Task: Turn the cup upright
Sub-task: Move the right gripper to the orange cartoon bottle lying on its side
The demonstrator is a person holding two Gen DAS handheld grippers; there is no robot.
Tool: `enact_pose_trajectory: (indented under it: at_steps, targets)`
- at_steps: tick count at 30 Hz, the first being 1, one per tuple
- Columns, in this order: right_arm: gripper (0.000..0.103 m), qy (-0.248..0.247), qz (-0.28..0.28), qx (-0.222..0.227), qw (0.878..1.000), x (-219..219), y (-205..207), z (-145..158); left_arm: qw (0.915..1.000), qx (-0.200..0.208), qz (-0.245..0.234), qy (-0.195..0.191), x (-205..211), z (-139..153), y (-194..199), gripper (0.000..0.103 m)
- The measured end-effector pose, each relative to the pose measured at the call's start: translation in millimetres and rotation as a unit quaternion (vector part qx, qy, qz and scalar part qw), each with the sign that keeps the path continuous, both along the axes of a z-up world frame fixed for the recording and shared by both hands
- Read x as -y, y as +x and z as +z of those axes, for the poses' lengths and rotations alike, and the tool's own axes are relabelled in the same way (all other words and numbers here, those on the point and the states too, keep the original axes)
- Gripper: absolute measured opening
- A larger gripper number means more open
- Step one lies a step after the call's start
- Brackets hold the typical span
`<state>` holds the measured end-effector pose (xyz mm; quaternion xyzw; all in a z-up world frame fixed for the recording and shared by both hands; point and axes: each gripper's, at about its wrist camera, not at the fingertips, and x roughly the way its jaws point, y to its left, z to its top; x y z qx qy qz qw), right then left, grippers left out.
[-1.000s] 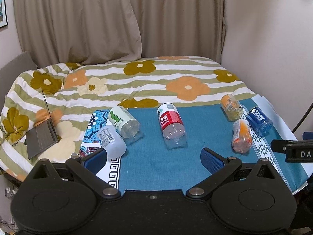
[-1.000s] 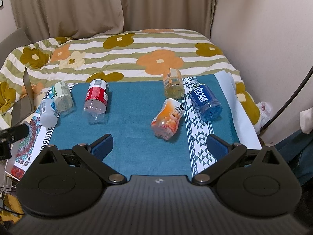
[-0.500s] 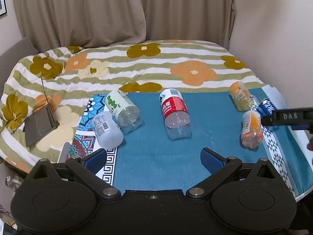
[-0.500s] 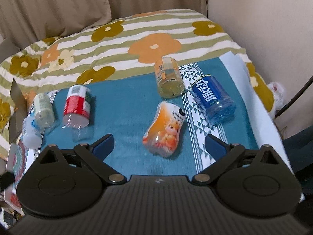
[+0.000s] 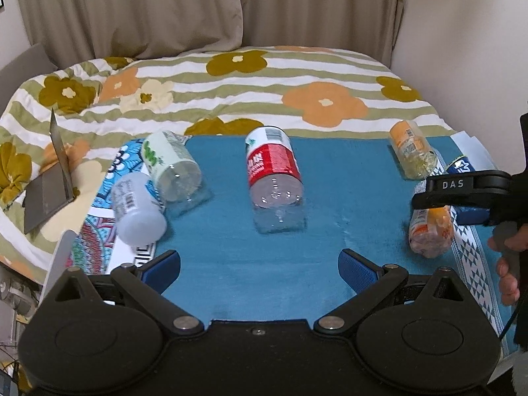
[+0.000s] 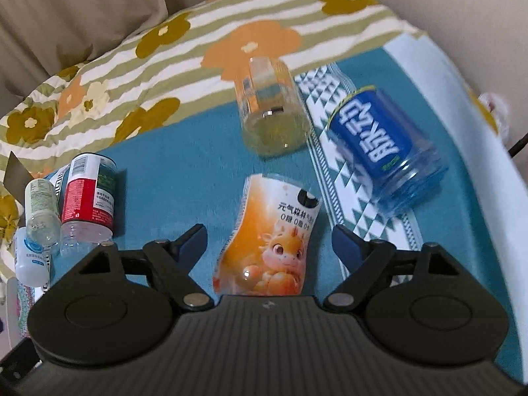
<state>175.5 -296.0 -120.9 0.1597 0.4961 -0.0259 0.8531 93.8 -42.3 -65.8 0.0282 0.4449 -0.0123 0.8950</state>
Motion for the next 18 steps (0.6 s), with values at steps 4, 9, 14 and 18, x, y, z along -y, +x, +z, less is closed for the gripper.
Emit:
enact_pose_trajectory:
  at_steps: [4,9,14,18]
  targets:
    - [0.097,0.005,0.014,-0.01,1.0,-1.2,3.0,-8.6,1.0,-0.007,0.001,0.0,9.5,-6.3,3.6,0.103]
    - [0.079,0.024,0.028,-0.02,0.999,-2.0,5.7,-18.8,0.9999,-0.014,0.002,0.0,19.4,-10.5,6.4,0.103]
    - [0.077,0.021,0.039,-0.016,0.999,-2.7,5.6,-18.4,0.9999,-0.016,0.002,0.001,25.1,-12.1,10.2,0.103]
    - [0.077,0.027,0.04,-0.015,0.999,-1.2,4.3,-16.9,0.9999,-0.014,0.001,0.001,25.3,-10.8,11.4,0.103]
